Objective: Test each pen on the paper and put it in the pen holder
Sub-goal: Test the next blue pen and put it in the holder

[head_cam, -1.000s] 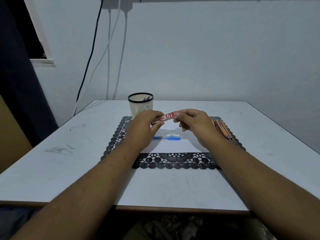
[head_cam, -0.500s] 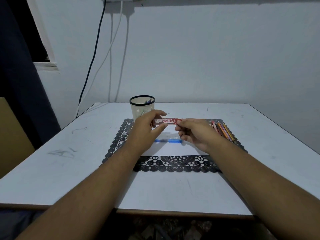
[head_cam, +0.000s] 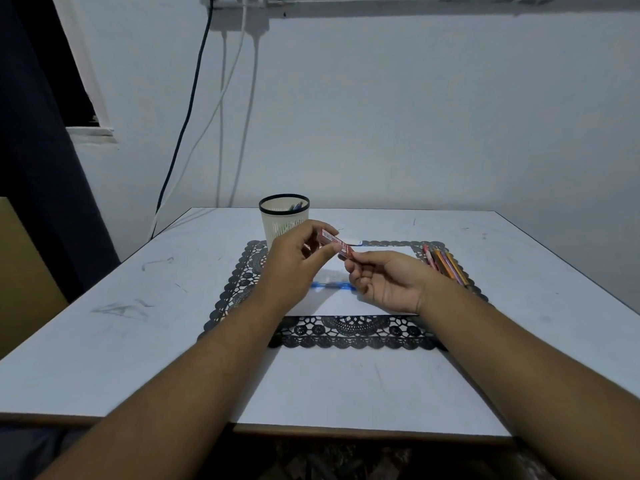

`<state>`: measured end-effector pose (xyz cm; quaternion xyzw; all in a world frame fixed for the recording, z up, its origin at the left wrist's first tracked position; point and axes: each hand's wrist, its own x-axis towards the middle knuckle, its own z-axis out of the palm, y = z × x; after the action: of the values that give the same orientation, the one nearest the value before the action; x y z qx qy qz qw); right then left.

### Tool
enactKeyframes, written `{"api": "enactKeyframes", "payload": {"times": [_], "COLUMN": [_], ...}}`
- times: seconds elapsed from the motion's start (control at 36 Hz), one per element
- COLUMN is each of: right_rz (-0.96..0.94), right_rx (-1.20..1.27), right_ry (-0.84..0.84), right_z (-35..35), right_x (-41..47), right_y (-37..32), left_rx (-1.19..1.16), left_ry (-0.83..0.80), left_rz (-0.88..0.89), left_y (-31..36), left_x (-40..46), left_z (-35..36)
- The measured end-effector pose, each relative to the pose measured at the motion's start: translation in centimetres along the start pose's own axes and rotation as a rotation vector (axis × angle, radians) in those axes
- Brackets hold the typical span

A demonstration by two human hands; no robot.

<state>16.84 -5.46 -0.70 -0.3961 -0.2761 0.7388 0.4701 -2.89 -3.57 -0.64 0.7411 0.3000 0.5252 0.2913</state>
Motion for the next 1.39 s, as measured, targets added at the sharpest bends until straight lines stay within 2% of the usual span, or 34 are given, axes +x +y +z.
{"api": "enactKeyframes", "payload": {"times": [0.11,0.19,0.36,0.92,1.14,1.39], "right_rz": [-0.022,-0.018,-0.017,0.002,-0.073,-0.096], "right_rx": [0.042,0.056,0.031,0.057,0.051,-0.042], "right_ry": [-0.042,-0.062,-0.05,-0.048,0.033,0.12], "right_z": [0.2,0.2,0.1,-0.1,0.3,0.5], "right_x": [-0.1,-0.2,0.0,0.1,-0.1,-0.5], "right_y": [0.0,0.0,0.0,0.2,0.1,0.1], "left_rx": [0.113,0.069,0.091,0.248,0.097,0.084], "left_ry": [0.036,0.06,0.036,-0.014,0.067,0.052], "left_rz": [0.078,0.076,0.055,0.181,0.012,-0.033], "left_y": [0.3,0.8,0.7,-0.5,-0.5,0.1], "left_x": [0.0,0.0,0.0,0.1,0.0,-0.2], "left_z": [-0.2,-0.2,-0.3,-0.1,-0.1,-0.1]}}
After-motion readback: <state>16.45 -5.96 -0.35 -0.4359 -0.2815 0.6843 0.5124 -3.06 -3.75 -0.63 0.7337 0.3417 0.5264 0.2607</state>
